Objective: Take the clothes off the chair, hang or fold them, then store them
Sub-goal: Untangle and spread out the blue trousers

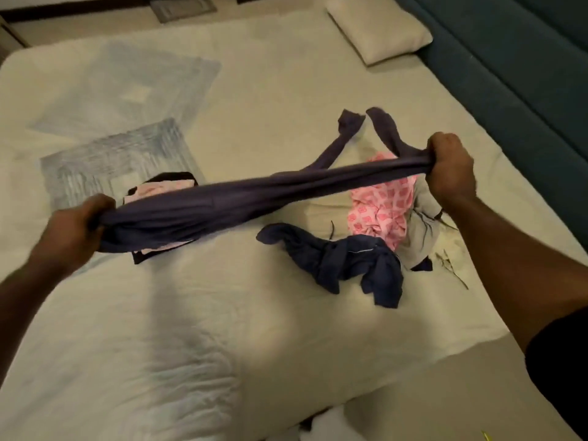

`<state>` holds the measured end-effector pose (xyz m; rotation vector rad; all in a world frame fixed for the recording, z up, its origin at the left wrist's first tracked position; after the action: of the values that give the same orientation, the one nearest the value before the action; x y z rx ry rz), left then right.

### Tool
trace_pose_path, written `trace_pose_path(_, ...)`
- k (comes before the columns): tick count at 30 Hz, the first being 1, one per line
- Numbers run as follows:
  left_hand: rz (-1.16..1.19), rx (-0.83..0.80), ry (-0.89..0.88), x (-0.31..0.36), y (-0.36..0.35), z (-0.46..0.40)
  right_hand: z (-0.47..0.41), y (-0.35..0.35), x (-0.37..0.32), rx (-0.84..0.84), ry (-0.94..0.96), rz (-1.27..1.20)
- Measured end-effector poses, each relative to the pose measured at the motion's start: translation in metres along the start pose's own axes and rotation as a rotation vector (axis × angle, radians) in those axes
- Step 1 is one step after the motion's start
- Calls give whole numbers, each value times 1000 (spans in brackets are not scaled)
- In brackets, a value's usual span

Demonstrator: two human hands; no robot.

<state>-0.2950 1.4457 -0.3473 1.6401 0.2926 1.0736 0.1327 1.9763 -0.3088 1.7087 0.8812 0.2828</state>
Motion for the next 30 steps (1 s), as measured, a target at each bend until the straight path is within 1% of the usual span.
trace_pose_path(2, -135, -201, -80, -11, -24, 32, 30, -21, 16, -103, 45, 76)
trace_pose_path(4, -293, -317, -155, -39, -53, 60, 64, -42, 36, -147, 21, 182)
trace_pose_path(6, -367, -385, -144, -78, -76, 88, 104, -61, 55, -228, -46, 238)
trace_pose_path(7, -386, -413, -133, -92, -85, 104, 126, -70, 59, -299, -34, 245)
trace_pose_path(9, -441, -461, -96, -106, -98, 134, 172, -86, 60, -415, 75, 224)
trace_pose_path(10, -502, -464, -86, -114, -107, 149, 194, -96, 60, -458, 130, 173)
trace_pose_path(11, -558, -463, -63, -125, -115, 160, 216, -103, 61, -493, 159, 113)
trace_pose_path(12, -603, -515, -20, -128, -121, 169, 240, -112, 61, -532, 170, 78)
trace_pose_path(14, -666, -535, 3, -134, -135, 182, 281, -130, 65, -736, 132, 134)
trace_pose_path(15, -712, -595, 3, -133, -146, 187, 300, -136, 68, -893, 137, 193)
trace_pose_path(16, -791, -697, 13, -122, -155, 189, 316, -141, 73, -1045, 122, 220)
trace_pose_path(17, -837, -779, 18, -108, -165, 187, 328, -141, 75, -1170, 73, 227)
trace_pose_path(18, -825, -822, 11, -92, -178, 184, 336, -141, 76, -1212, 24, 177)
trace_pose_path(19, -767, -842, -4, -74, -193, 179, 340, -139, 74, -1176, -35, 100)
trace_pose_path(20, -715, -832, -44, -56, -208, 176, 344, -140, 72, -1076, -124, 4)
trace_pose_path(21, -684, -834, -111, -34, -228, 172, 346, -136, 76, -967, -252, -63)
trace_pose_path(22, -681, -833, -158, -16, -242, 170, 343, -134, 76, -871, -350, -107)
trace_pose_path(25, -647, -854, -262, 51, -293, 163, 337, -134, 85, -703, -594, -138)
trace_pose_path(27, -553, -883, -312, 108, -330, 157, 329, -136, 101, -588, -711, -140)
trace_pose_path(30, -314, -938, -280, 181, -379, 153, 307, -149, 124, -473, -803, -183)
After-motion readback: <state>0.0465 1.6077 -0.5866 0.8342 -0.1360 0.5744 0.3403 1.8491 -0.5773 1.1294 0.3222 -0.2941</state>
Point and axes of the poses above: each hand's wrist, its own z-axis away from the middle knuckle, its own y-axis out of the back of the hand, x = y × z, the point moved 1 cm from there along -z, towards the middle knuckle, and after that the axes turned 2 degrees about y, right-handed, at the moved point
